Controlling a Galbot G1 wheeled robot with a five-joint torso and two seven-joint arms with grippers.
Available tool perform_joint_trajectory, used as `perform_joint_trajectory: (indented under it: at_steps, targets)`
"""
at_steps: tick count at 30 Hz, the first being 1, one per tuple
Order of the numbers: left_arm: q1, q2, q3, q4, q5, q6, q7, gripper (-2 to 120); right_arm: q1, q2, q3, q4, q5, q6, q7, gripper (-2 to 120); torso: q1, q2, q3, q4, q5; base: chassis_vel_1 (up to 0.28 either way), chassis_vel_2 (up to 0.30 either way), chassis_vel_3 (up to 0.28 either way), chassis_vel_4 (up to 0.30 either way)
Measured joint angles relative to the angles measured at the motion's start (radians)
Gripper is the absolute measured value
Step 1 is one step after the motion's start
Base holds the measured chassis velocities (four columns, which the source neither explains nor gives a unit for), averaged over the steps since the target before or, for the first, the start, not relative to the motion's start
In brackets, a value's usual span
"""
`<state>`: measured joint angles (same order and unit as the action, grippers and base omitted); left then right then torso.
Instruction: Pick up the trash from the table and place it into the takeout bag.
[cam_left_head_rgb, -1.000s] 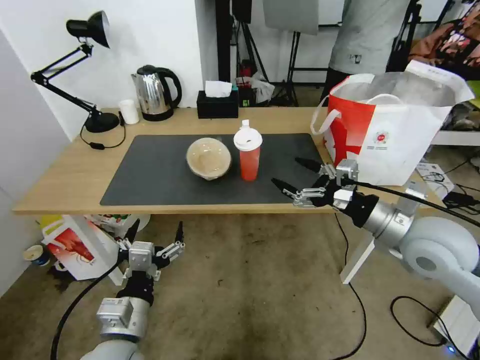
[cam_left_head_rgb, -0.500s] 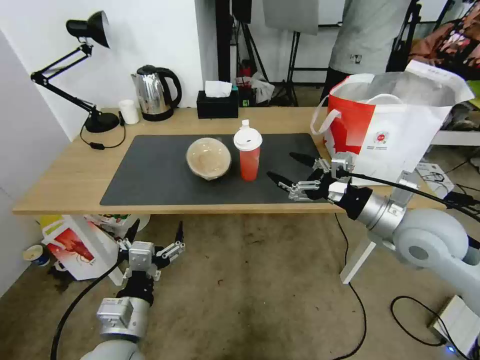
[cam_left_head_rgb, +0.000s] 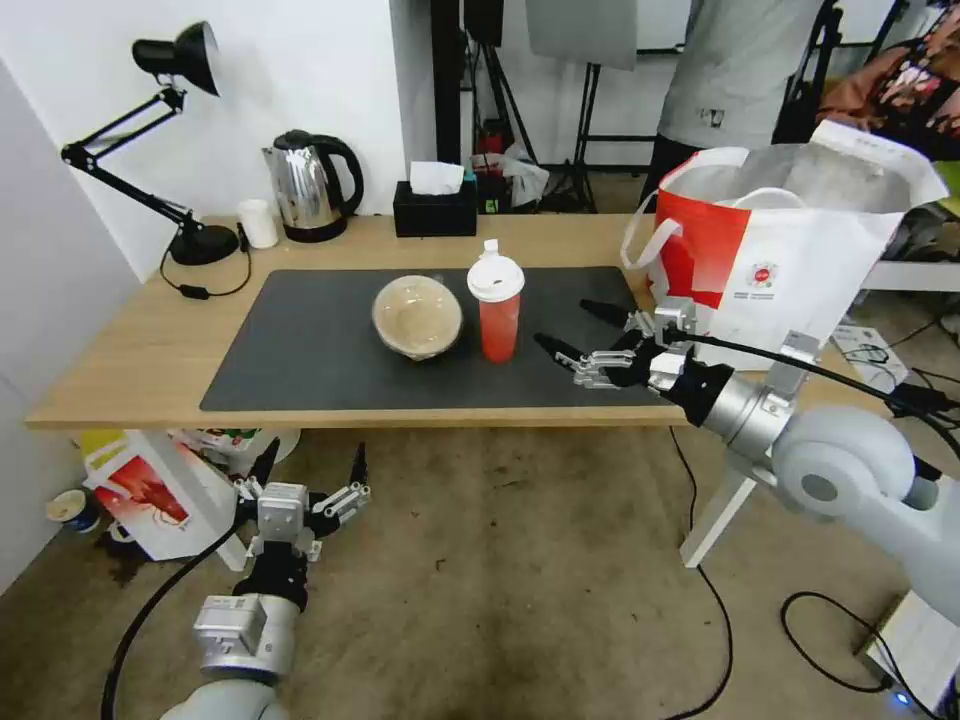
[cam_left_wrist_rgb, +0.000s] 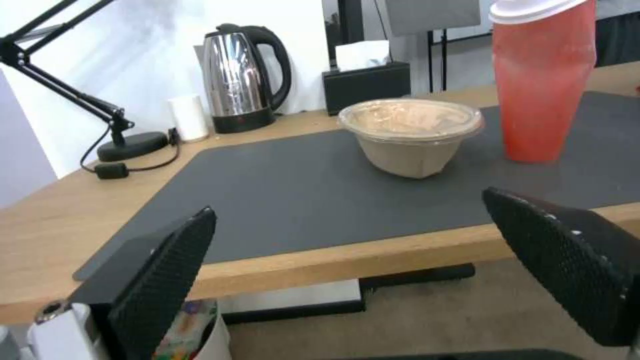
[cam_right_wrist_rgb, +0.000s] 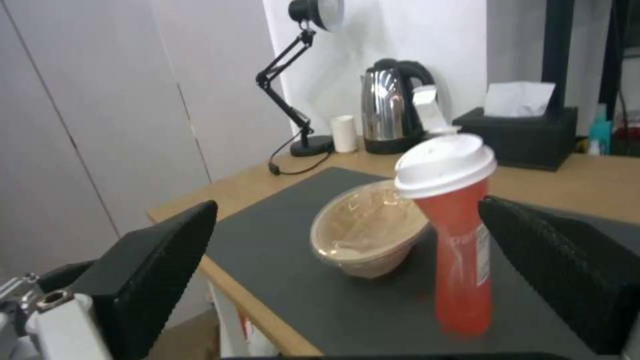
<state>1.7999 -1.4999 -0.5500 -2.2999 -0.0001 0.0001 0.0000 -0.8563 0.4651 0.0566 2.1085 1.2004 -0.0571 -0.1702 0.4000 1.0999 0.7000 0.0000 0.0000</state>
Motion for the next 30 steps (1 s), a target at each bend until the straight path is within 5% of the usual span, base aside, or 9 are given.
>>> perform_joint_trajectory:
  at_steps: [18,30]
  targets:
    - [0.000,0.000,0.000,0.000,0.000,0.000,0.000,100,0.075,0.040,-0.104,-0.024,0.086,-0.023,0.008,100,0.000,0.000,0.000,0.0000,-0.0001,0.000,0.000,0.000,0.000]
    - [0.000,0.000,0.000,0.000,0.000,0.000,0.000,100,0.150,0.111,-0.167,-0.089,0.012,-0.018,0.107,100,0.000,0.000,0.000,0.0001,0.0000,0.000,0.000,0.000,0.000]
